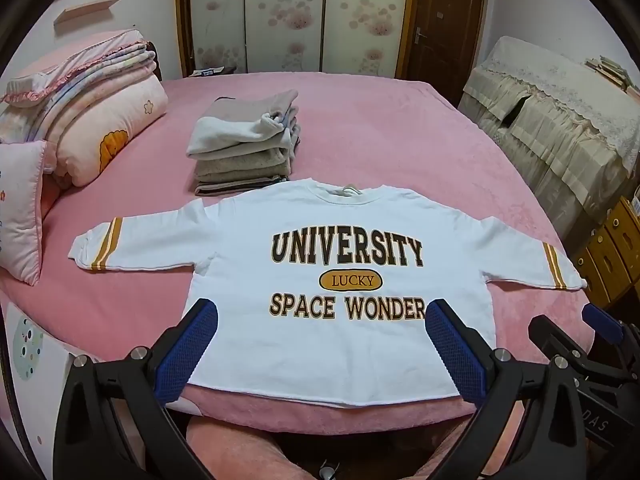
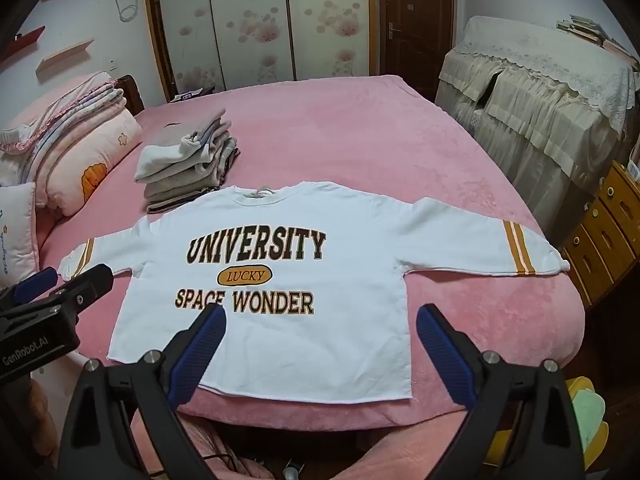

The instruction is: Fold small clothes

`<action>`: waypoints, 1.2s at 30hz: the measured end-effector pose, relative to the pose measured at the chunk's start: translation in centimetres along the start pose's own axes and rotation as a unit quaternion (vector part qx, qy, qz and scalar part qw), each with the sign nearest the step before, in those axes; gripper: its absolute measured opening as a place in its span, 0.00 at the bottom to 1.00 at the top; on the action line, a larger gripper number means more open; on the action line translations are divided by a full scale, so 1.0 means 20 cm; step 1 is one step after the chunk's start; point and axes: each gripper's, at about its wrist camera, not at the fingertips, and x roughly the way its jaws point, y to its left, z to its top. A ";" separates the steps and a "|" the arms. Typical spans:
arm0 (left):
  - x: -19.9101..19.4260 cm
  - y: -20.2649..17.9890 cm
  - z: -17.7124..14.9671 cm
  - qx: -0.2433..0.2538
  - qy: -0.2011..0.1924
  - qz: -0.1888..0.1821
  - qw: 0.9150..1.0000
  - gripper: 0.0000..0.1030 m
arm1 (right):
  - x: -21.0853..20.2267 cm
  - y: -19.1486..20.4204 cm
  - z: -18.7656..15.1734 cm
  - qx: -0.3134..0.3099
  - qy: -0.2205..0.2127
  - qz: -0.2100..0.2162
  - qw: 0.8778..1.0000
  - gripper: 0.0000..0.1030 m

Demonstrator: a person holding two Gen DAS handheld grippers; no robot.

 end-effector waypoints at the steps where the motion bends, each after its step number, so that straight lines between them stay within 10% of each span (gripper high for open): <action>1: 0.00 0.00 0.00 0.001 -0.001 0.001 1.000 1.00 | 0.00 0.00 0.00 0.001 0.001 0.001 1.000 0.94; 36: 0.02 -0.02 0.00 0.009 -0.001 0.012 1.000 1.00 | 0.00 0.04 0.04 -0.003 -0.015 -0.003 1.000 0.94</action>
